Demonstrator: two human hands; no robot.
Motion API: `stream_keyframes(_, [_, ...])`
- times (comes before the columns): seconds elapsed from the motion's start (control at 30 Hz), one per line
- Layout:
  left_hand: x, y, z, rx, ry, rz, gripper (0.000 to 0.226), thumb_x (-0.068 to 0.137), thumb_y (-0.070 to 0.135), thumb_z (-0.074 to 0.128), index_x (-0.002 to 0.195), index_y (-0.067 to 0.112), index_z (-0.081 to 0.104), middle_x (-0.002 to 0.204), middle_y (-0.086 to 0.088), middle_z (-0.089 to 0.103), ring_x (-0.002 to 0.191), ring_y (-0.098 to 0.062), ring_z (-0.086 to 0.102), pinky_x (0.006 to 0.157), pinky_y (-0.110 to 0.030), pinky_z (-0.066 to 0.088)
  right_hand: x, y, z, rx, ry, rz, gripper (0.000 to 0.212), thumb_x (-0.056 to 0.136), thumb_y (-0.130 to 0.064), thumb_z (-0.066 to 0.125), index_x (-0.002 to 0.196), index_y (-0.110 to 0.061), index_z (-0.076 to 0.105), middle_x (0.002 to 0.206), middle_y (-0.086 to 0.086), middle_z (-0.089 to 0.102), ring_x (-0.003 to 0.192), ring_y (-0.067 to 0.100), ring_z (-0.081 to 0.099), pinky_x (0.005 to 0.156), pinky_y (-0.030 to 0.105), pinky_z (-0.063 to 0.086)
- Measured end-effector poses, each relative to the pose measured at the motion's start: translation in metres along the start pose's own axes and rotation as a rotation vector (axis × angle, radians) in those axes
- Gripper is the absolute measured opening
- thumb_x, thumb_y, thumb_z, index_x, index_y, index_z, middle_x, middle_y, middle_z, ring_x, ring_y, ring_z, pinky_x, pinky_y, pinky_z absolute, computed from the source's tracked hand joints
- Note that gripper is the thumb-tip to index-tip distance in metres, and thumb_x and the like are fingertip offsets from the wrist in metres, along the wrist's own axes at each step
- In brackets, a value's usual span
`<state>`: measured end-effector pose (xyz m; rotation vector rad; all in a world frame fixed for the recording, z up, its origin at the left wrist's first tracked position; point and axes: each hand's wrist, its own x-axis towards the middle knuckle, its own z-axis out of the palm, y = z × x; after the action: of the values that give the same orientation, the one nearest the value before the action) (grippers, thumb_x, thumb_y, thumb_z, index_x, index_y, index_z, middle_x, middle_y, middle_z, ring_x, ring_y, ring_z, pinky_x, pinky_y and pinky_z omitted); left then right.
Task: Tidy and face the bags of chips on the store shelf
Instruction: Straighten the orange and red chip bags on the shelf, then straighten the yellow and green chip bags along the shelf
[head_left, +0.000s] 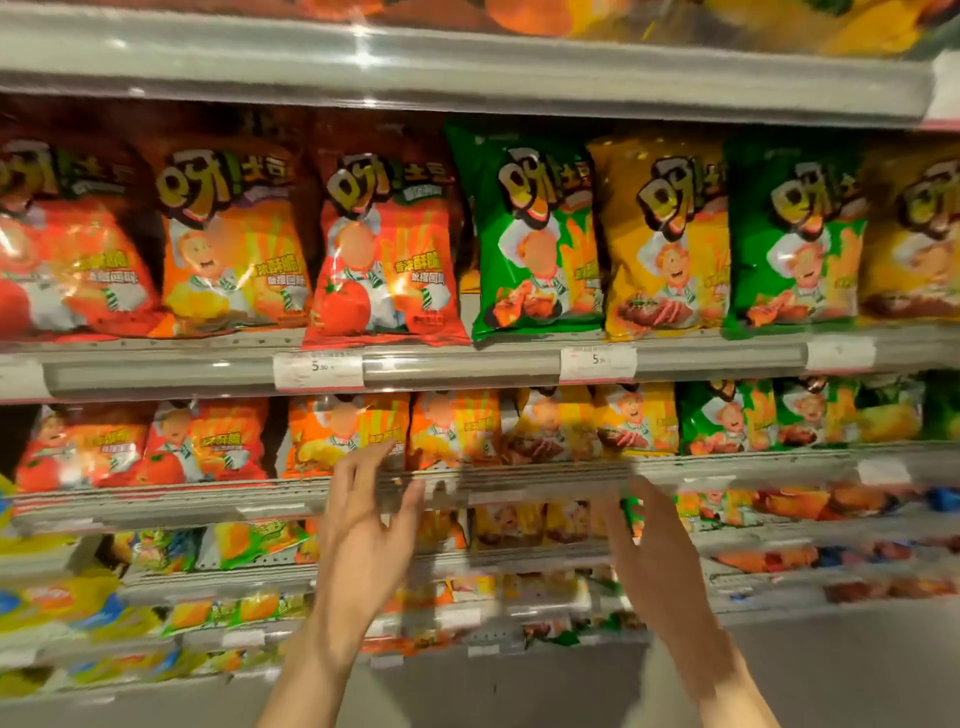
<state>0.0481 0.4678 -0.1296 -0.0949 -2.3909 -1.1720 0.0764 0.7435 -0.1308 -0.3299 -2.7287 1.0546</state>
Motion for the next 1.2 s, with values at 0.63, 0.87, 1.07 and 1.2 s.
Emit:
stream_keyframes(0.63, [0.099,0.120,0.095,0.473,-0.098,0.542,0.034,0.093,0.031,0.066,0.123,0.015,0.060,0.103,-0.006,0.053,0.095,-0.028,0.053,0.071,-0.045,0.049,0.158,0.009,-0.096,-0.084,0.253,-0.907,0.018,0.091,-0.023,0.069,0.105,-0.011,0.071,0.088,0.003,0.066,0.078,0.019,0.064,0.071,0.028,0.054])
stream_keyframes(0.87, [0.112,0.110,0.094,0.372,-0.094,0.612,0.032,0.092,0.034,0.069,0.119,0.019,0.062,0.098,-0.001,0.051,0.091,-0.023,0.052,0.067,-0.036,0.047,0.163,0.004,-0.090,-0.117,0.261,-0.858,0.022,0.085,-0.027,0.074,0.105,-0.019,0.071,0.082,-0.006,0.060,0.074,0.013,0.060,0.064,0.021,0.047])
stream_keyframes(1.07, [0.113,0.106,0.096,0.289,-0.094,0.587,0.030,0.093,0.034,0.069,0.119,0.021,0.064,0.098,0.003,0.052,0.090,-0.018,0.053,0.068,-0.035,0.048,0.162,-0.027,-0.117,0.169,0.039,-0.481,0.013,0.091,-0.031,0.071,0.101,-0.026,0.066,0.078,-0.004,0.063,0.066,0.010,0.056,0.065,0.032,0.052])
stream_keyframes(1.2, [0.113,0.106,0.097,0.268,-0.091,0.587,0.030,0.093,0.036,0.066,0.118,0.021,0.065,0.098,0.004,0.052,0.090,-0.017,0.053,0.067,-0.033,0.048,0.165,-0.085,-0.133,0.210,-0.007,-0.544,0.029,0.096,-0.034,0.064,0.121,-0.021,0.063,0.100,-0.007,0.070,0.084,0.004,0.065,0.073,0.022,0.053])
